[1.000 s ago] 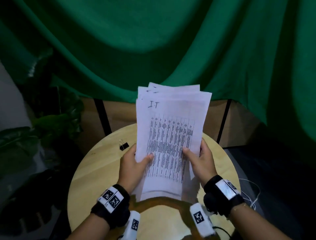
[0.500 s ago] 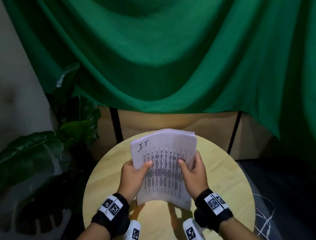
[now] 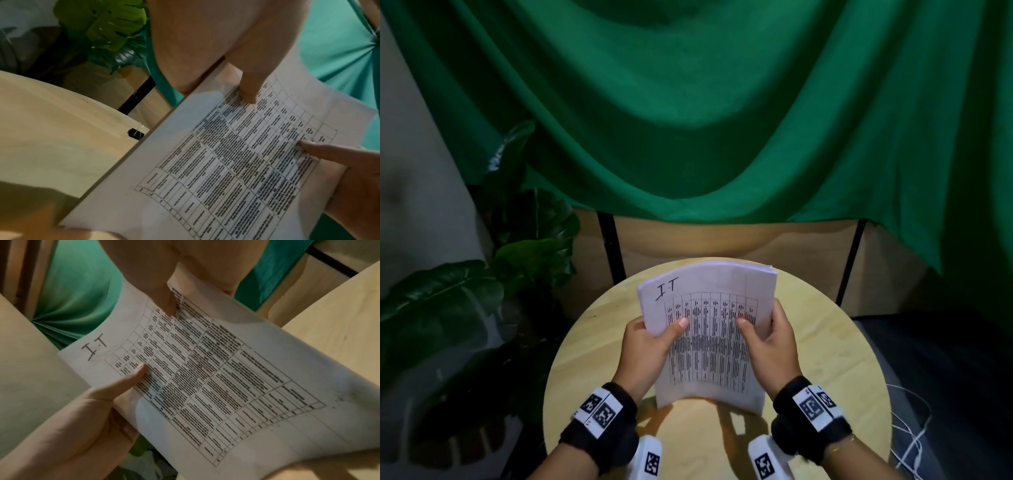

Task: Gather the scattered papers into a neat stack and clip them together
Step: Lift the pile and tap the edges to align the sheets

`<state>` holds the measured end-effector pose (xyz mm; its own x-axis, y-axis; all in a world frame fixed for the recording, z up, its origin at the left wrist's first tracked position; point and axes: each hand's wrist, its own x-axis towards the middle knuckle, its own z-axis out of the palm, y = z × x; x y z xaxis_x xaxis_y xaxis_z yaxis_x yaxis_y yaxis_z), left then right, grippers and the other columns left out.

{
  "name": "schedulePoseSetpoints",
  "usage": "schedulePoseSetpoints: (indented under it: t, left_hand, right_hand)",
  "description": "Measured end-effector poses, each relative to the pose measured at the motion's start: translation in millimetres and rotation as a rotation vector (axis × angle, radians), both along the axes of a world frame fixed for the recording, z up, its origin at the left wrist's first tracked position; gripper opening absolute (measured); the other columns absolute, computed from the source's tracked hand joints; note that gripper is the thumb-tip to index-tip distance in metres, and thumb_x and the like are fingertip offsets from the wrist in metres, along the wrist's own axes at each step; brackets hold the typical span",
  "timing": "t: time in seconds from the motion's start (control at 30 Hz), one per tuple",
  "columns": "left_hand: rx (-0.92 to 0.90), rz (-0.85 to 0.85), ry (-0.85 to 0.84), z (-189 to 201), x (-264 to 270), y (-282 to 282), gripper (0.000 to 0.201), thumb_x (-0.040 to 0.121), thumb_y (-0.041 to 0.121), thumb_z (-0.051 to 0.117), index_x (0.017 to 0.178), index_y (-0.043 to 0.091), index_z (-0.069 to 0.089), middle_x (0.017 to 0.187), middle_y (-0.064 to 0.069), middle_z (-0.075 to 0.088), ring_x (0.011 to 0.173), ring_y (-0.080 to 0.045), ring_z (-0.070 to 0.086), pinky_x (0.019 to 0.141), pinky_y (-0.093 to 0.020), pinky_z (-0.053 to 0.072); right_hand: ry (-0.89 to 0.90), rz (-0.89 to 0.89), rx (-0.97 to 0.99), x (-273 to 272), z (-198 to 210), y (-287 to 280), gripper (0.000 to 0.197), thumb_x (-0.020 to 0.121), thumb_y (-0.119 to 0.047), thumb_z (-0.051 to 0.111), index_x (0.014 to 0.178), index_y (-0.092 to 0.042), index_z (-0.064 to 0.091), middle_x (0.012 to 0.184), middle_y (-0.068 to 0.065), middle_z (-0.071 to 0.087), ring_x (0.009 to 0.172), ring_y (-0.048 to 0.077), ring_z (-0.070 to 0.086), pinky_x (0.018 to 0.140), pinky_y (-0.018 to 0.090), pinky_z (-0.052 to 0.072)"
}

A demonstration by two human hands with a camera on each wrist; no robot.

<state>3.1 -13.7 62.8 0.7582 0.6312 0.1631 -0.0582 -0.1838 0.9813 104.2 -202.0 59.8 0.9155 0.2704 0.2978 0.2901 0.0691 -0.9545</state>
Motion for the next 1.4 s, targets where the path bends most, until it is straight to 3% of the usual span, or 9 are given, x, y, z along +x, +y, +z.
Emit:
schedulePoseSetpoints:
  t: [0.43, 0.53, 0.63, 0.77, 0.87, 0.97, 1.1, 1.27, 1.4]
  left_hand:
    - [0.032, -0.093, 0.142, -9.1, 2.0, 1.8, 0.016, 0.099, 0.024, 0.08, 0.108, 0.036, 0.075, 0.097, 0.03, 0.083, 0.091, 0.006, 0.079, 0.084, -0.03, 0.063]
    - [0.032, -0.073, 0.108, -5.4, 0.4, -2.2, 0.014, 0.1, 0.022, 0.078, 0.106, 0.034, 0.073, 0.09, 0.032, 0.082, 0.088, 0.005, 0.08, 0.076, -0.025, 0.066]
    - [0.024, -0.004, -0.009, 3.6, -2.3, -3.0, 0.014, 0.1, 0.018, 0.078, 0.101, 0.031, 0.076, 0.087, 0.027, 0.084, 0.086, -0.001, 0.082, 0.071, -0.021, 0.068]
    - [-0.16, 0.042, -0.208, 23.2, -0.3, -8.5, 0.016, 0.098, 0.013, 0.079, 0.106, 0.028, 0.079, 0.1, 0.02, 0.086, 0.098, -0.001, 0.082, 0.092, -0.028, 0.065]
    - [-0.359, 0.028, -0.368, 29.6, 6.5, -22.2, 0.034, 0.093, 0.009, 0.078, 0.126, 0.015, 0.076, 0.125, -0.002, 0.084, 0.121, -0.022, 0.079, 0.11, -0.043, 0.058]
    - [-0.488, -0.064, -0.403, 31.0, 6.3, -29.8, 0.056, 0.092, 0.007, 0.073, 0.147, 0.01, 0.064, 0.14, -0.01, 0.078, 0.132, -0.029, 0.073, 0.112, -0.05, 0.058]
    - [-0.462, -0.11, -0.399, 34.0, -9.2, 0.4, 0.068, 0.09, 0.001, 0.073, 0.156, 0.009, 0.058, 0.145, -0.012, 0.074, 0.136, -0.03, 0.071, 0.108, -0.046, 0.06]
    - [-0.221, -0.096, -0.213, 48.5, -41.2, 67.1, 0.035, 0.093, -0.004, 0.072, 0.123, 0.014, 0.077, 0.121, -0.014, 0.085, 0.104, -0.024, 0.084, 0.085, -0.036, 0.07]
    - [-0.024, -0.209, 0.05, 29.3, -35.3, 72.1, 0.043, 0.089, 0.008, 0.085, 0.131, 0.013, 0.078, 0.126, -0.002, 0.085, 0.118, -0.025, 0.081, 0.103, -0.045, 0.065]
  right_hand:
    - [0.132, 0.03, -0.115, -0.9, -26.4, -8.1, 0.031, 0.097, -0.008, 0.067, 0.115, -0.03, 0.056, 0.112, -0.013, 0.071, 0.096, -0.011, 0.067, 0.064, 0.011, 0.056]
    - [0.193, 0.044, -0.136, -0.7, -35.4, -11.3, 0.032, 0.095, -0.011, 0.071, 0.113, -0.032, 0.056, 0.114, -0.013, 0.07, 0.107, 0.003, 0.067, 0.071, 0.019, 0.058]
    - [0.27, -0.019, -0.135, 4.5, -49.8, -22.2, 0.052, 0.088, -0.022, 0.081, 0.127, -0.037, 0.05, 0.125, -0.006, 0.064, 0.12, 0.018, 0.062, 0.097, 0.046, 0.057]
    - [0.647, 0.007, 0.153, 7.4, -53.5, -31.6, 0.097, 0.084, -0.023, 0.086, 0.158, -0.041, 0.026, 0.153, 0.01, 0.046, 0.139, 0.03, 0.049, 0.112, 0.056, 0.044]
    - [0.817, 0.292, 0.518, 0.6, -40.5, -27.7, 0.076, 0.089, -0.019, 0.079, 0.155, -0.025, 0.043, 0.151, 0.017, 0.056, 0.134, 0.037, 0.058, 0.113, 0.059, 0.044]
    - [0.723, 0.376, 0.636, 0.0, -19.6, -30.0, 0.048, 0.099, -0.009, 0.063, 0.146, -0.017, 0.055, 0.14, 0.017, 0.066, 0.13, 0.035, 0.063, 0.111, 0.053, 0.047]
    - [0.377, 0.215, 0.419, 11.4, -1.9, -45.4, 0.043, 0.096, -0.001, 0.066, 0.137, -0.01, 0.062, 0.129, 0.014, 0.073, 0.121, 0.031, 0.069, 0.097, 0.047, 0.055]
    - [0.156, 0.012, 0.252, 26.0, 5.7, -64.9, 0.042, 0.087, 0.002, 0.076, 0.125, -0.012, 0.066, 0.115, 0.002, 0.079, 0.111, 0.019, 0.073, 0.092, 0.034, 0.059]
    - [0.061, 0.025, 0.101, 17.5, -6.0, -54.4, 0.038, 0.089, -0.005, 0.077, 0.117, -0.026, 0.064, 0.109, -0.013, 0.078, 0.104, 0.006, 0.073, 0.088, 0.029, 0.062]
